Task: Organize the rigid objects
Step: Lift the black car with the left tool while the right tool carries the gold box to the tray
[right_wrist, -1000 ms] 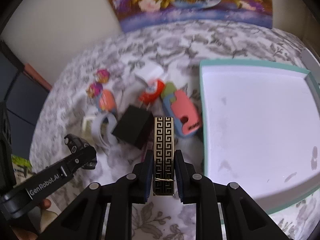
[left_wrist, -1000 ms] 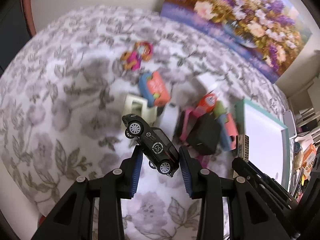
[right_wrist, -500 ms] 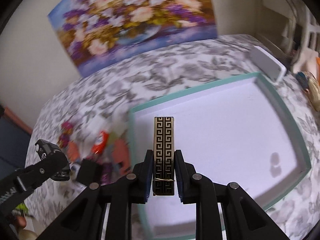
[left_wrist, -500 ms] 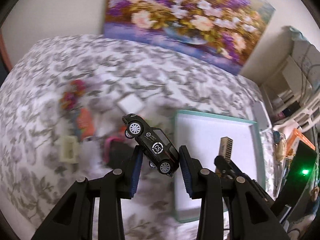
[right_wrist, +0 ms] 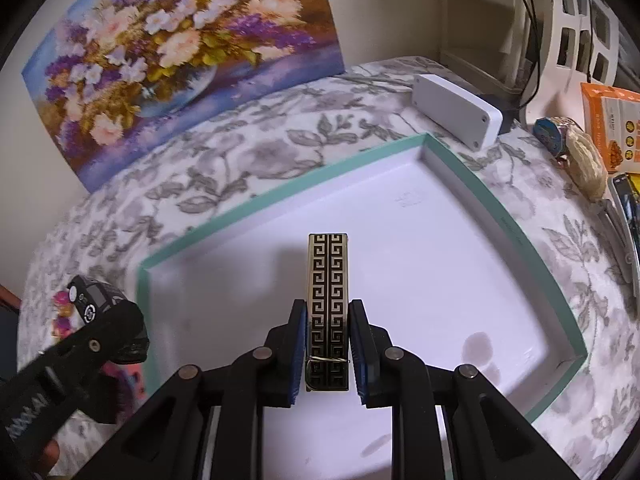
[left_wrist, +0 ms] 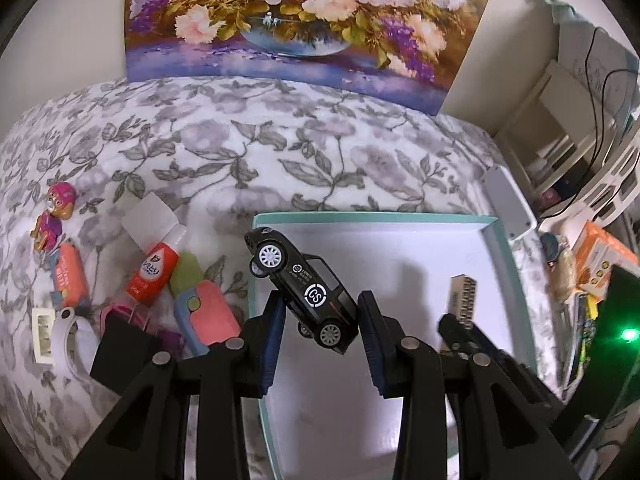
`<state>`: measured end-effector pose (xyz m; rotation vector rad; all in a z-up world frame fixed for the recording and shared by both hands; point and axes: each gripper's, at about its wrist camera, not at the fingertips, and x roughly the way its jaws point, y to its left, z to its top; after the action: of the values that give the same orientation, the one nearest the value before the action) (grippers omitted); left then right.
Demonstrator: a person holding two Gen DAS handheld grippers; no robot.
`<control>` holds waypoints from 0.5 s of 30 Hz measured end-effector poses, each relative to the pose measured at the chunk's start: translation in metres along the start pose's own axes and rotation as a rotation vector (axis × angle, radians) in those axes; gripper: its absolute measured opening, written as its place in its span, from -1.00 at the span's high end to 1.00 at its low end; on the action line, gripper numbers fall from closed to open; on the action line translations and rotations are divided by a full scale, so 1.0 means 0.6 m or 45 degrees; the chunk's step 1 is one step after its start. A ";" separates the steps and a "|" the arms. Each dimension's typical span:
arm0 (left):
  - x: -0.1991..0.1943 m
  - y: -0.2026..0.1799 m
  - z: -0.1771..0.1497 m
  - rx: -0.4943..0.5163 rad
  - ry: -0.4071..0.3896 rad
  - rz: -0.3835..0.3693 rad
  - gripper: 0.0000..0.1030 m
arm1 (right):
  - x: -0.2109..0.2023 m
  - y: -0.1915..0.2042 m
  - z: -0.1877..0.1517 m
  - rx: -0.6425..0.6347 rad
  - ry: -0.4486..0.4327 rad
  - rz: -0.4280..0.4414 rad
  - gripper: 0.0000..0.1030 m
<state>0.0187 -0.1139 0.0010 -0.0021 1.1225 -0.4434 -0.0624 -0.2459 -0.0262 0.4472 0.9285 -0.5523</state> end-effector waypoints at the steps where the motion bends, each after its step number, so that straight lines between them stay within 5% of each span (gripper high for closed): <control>1: 0.003 0.001 0.000 0.000 0.001 0.000 0.25 | 0.003 -0.003 0.000 0.000 0.000 -0.013 0.56; 15: 0.015 0.001 -0.012 0.032 0.043 -0.039 0.24 | 0.018 -0.008 -0.012 -0.037 0.054 -0.044 0.56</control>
<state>0.0158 -0.1147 -0.0101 0.0102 1.1512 -0.4862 -0.0646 -0.2479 -0.0400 0.4184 0.9850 -0.5616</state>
